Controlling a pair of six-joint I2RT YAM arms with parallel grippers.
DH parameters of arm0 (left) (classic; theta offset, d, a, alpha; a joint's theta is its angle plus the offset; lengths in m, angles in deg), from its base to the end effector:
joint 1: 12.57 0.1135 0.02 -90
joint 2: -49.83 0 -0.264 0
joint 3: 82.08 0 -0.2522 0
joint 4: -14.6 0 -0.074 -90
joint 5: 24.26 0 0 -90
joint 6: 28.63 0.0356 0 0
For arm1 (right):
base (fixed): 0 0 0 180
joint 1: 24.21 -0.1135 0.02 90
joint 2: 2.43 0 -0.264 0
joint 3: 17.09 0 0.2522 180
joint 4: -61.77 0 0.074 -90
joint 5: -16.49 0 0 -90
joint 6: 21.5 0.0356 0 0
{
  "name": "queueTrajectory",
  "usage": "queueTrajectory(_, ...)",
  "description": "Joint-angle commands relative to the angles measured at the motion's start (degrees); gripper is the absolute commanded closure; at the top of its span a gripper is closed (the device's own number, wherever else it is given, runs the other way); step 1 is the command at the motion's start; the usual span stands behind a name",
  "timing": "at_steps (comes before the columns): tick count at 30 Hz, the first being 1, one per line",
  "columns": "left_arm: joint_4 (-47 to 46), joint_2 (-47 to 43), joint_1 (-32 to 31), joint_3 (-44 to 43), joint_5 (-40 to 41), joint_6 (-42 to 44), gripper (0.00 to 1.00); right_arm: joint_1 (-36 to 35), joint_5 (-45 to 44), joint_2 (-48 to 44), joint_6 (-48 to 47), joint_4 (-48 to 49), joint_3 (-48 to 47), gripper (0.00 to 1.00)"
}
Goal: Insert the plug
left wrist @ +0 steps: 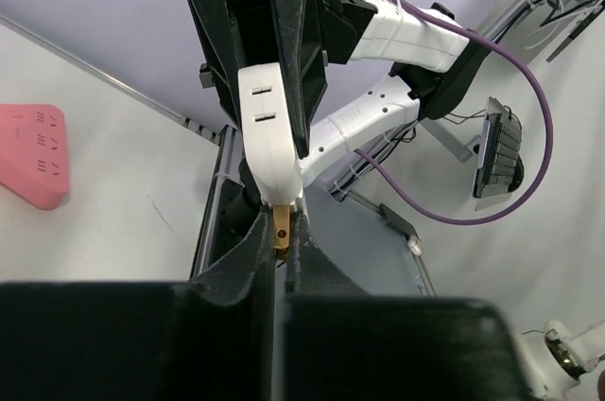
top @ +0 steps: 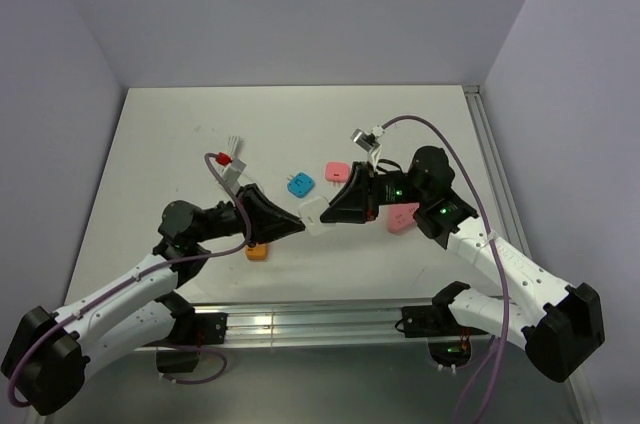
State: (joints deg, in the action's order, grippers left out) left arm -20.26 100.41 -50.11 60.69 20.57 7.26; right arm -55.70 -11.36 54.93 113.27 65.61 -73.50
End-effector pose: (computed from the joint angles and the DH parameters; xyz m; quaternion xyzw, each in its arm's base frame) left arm 0.1352 -0.1358 0.2955 0.2393 0.5599 -0.6980 0.3769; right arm 0.1714 0.1419 0.3362 -0.3033 0.6295 0.6630 0.2687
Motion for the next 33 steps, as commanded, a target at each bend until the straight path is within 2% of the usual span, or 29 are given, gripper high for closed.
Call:
queueTrajectory(1,-1.75,-2.16,-0.17,-0.79,0.16,2.95,0.84,-0.15,0.52,-0.59,1.54,2.52,0.12,1.0)
queueTrajectory(2,0.26,-2.33,-0.25,-0.97,0.43,3.65,0.69,-0.16,0.43,-0.59,1.63,2.52,0.11,1.0)
queueTrajectory(3,1.06,-2.6,-0.17,-1.06,1.3,3.92,0.42,-0.16,0.34,-0.5,1.63,2.43,0.11,1.0)
queueTrajectory(5,2.12,-2.95,-0.17,-0.88,1.84,4.36,0.24,-0.16,-0.1,-0.41,1.37,1.47,-0.24,1.0)
queueTrajectory(6,2.39,-3.39,-0.17,-0.88,2.01,4.45,0.23,-0.33,-0.36,-0.5,0.59,0.86,-0.5,1.0)
queueTrajectory(12,6.33,-3.56,-0.25,-1.94,2.98,5.41,0.22,-0.51,-1.85,-0.5,-0.22,-1.7,-1.64,1.0)
queueTrajectory(17,12.67,-5.67,-0.25,-2.55,8.68,7.44,0.21,-0.86,-4.05,0.2,-1.44,-5.21,-3.22,1.0)
queueTrajectory(25,7.58,-2.34,-0.08,-3.17,6.5,4.54,0.25,-2.44,-5.64,1.43,-2.15,-5.92,-4.46,1.0)
queueTrajectory(28,6.96,-1.46,-0.17,-3.26,6.06,4.19,0.3,-2.7,-5.9,1.7,-2.23,-6.0,-4.54,1.0)
queueTrajectory(31,6.79,-1.37,-0.08,-3.17,6.23,3.92,0.41,-2.79,-6.51,1.61,-3.29,-6.97,-4.8,1.0)
queueTrajectory(33,6.08,-1.37,-0.08,-2.99,6.15,3.57,0.58,-2.88,-6.69,1.52,-3.64,-7.5,-4.81,1.0)
